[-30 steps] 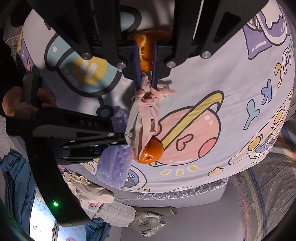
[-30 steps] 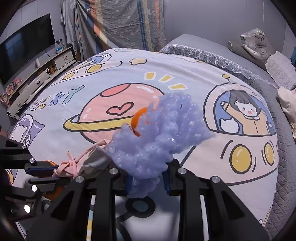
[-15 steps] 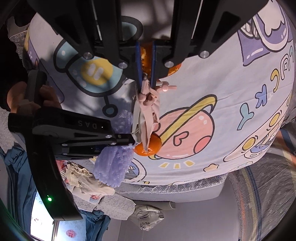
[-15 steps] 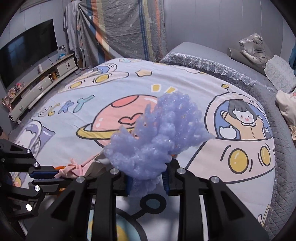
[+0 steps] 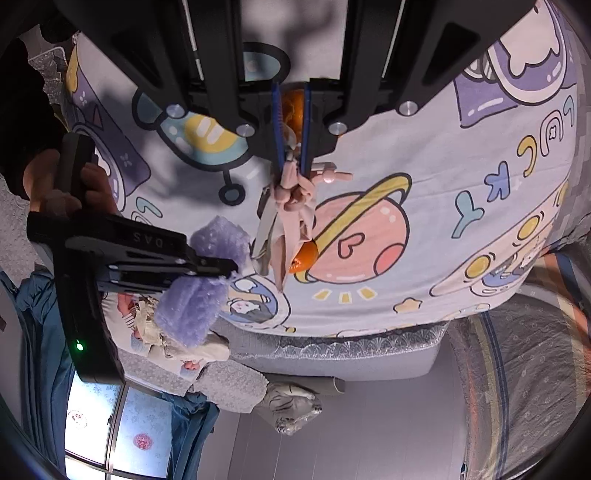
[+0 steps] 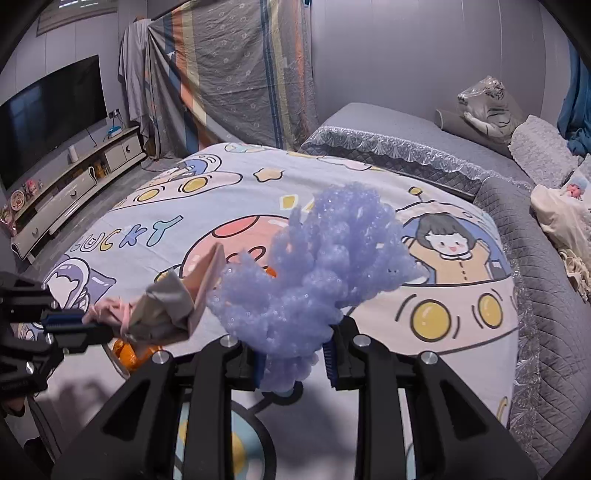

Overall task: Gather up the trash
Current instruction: 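Carry the pink cloth and foam net with both grippers over the yellow bin, then open both grippers to drop the cloth and foam net into the bin, then move both open grippers from the bin back over the oranges on the bed, then grasp the peeled orange with the left gripper while the right gripper grasps the mandarin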

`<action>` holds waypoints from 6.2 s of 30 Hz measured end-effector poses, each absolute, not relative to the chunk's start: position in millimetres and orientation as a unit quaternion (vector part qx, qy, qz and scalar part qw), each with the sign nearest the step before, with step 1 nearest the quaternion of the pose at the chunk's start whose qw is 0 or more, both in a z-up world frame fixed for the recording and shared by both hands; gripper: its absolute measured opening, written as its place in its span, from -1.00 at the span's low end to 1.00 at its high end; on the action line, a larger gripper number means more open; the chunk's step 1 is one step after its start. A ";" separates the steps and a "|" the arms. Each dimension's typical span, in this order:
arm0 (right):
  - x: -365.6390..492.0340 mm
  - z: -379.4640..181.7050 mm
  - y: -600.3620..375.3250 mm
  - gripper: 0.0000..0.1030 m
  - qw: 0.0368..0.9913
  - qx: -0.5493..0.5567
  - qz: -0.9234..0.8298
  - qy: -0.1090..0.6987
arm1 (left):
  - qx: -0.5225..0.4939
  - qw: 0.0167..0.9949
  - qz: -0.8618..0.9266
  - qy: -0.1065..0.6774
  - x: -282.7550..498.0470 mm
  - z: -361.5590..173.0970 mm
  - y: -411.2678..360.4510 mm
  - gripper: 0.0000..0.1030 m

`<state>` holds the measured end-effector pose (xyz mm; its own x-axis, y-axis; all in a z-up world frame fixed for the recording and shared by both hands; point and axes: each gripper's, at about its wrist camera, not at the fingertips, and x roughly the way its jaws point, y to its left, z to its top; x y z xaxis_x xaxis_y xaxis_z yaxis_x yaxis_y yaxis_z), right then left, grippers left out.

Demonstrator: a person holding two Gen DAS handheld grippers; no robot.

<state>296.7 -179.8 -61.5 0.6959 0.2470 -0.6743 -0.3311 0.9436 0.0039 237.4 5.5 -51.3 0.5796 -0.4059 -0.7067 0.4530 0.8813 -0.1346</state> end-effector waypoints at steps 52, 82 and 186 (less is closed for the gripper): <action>47.6 8.1 -418.3 -0.54 0.964 0.026 -0.119 0.238 | 0.083 0.857 -0.434 0.264 132.3 48.7 -216.7 -0.85; -5.4 -69.2 -489.3 -0.50 0.910 0.096 -0.198 0.351 | 0.161 0.790 -0.498 0.320 103.4 -28.5 -375.1 -0.85; 353.0 -125.5 -155.9 0.37 0.901 -0.087 0.195 0.378 | -0.011 0.893 -0.162 0.420 231.6 -108.2 1.3 0.29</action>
